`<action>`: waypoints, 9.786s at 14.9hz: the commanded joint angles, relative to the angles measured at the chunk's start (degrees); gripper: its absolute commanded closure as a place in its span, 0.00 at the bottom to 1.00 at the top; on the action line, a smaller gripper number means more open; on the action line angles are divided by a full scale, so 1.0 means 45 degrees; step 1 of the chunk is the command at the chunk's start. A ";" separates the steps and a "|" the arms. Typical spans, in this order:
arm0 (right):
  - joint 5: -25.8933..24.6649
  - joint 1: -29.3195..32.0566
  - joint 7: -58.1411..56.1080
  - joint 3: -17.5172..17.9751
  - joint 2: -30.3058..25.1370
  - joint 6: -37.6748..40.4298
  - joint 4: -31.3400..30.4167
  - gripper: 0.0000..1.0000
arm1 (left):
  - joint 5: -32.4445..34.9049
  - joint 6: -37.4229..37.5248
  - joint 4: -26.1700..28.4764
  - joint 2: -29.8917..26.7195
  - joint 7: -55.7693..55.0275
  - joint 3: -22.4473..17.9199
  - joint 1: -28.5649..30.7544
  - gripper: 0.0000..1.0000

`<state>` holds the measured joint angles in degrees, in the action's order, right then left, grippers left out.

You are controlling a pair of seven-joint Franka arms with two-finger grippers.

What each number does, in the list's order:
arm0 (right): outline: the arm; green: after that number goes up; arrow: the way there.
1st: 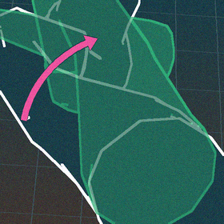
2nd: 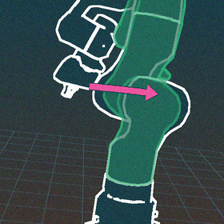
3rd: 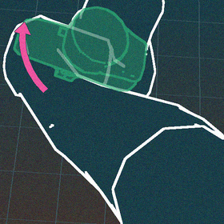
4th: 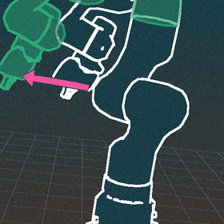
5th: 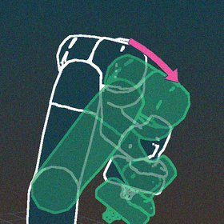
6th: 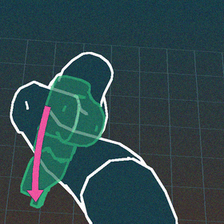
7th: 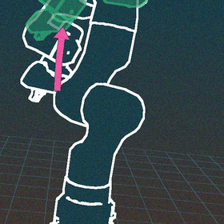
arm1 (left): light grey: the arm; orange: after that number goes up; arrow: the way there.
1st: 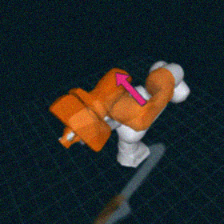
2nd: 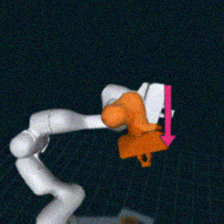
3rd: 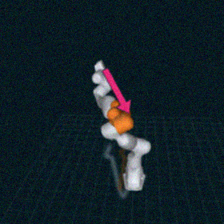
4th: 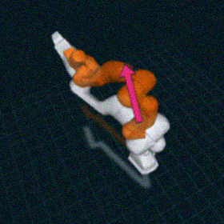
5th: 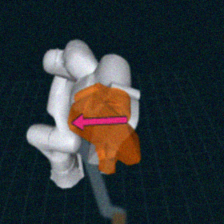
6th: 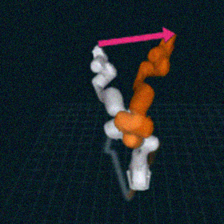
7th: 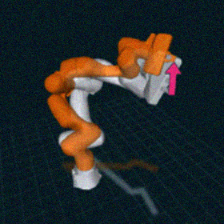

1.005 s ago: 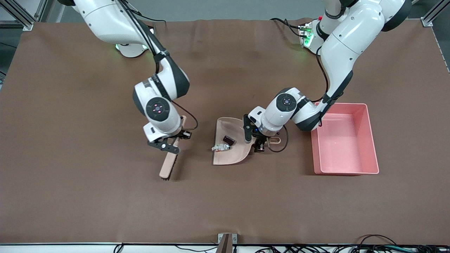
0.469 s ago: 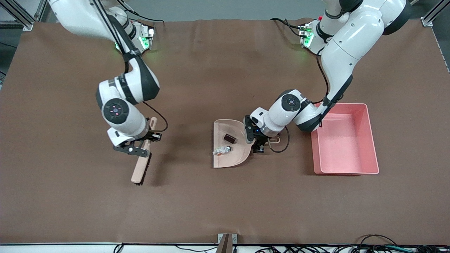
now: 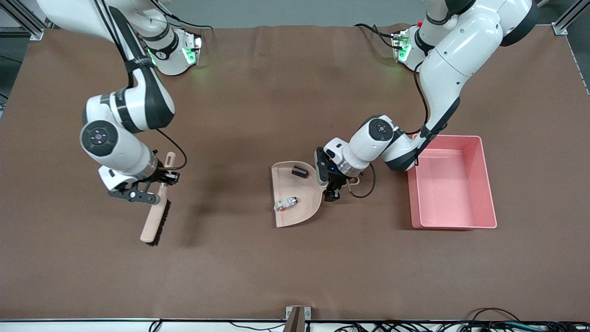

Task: Clean e-waste and dump in bin
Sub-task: 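Move the brush away with the right gripper while the left gripper lifts the dustpan, then carry the dustpan with the left gripper over the pink bin, then tilt the dustpan with the left gripper to dump the parts into the bin, then lower the dustpan with the left gripper onto the table beside the bin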

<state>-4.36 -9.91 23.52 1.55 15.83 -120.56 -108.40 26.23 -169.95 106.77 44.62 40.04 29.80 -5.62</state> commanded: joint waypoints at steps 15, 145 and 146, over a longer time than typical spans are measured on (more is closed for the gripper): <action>0.0207 0.4504 -0.3408 0.0243 -0.3361 -0.0549 -0.5204 1.00 | 0.0089 -0.1043 -0.0153 0.0006 -0.0500 0.2886 0.2574 0.99; 0.0206 0.3099 -0.5187 0.0360 -0.3576 0.7593 0.4891 0.00 | -0.7743 0.3937 0.0375 -0.1379 0.8585 0.0115 0.2870 0.00; 0.0207 0.3080 -0.5206 0.0360 -0.3576 0.7438 0.4891 0.00 | -0.7743 0.3995 0.0356 -0.1594 0.8292 0.0115 0.2890 0.00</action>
<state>-4.05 3.46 -0.24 3.05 -0.23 -86.69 -86.59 -7.41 -151.69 106.61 41.21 79.70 30.43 7.21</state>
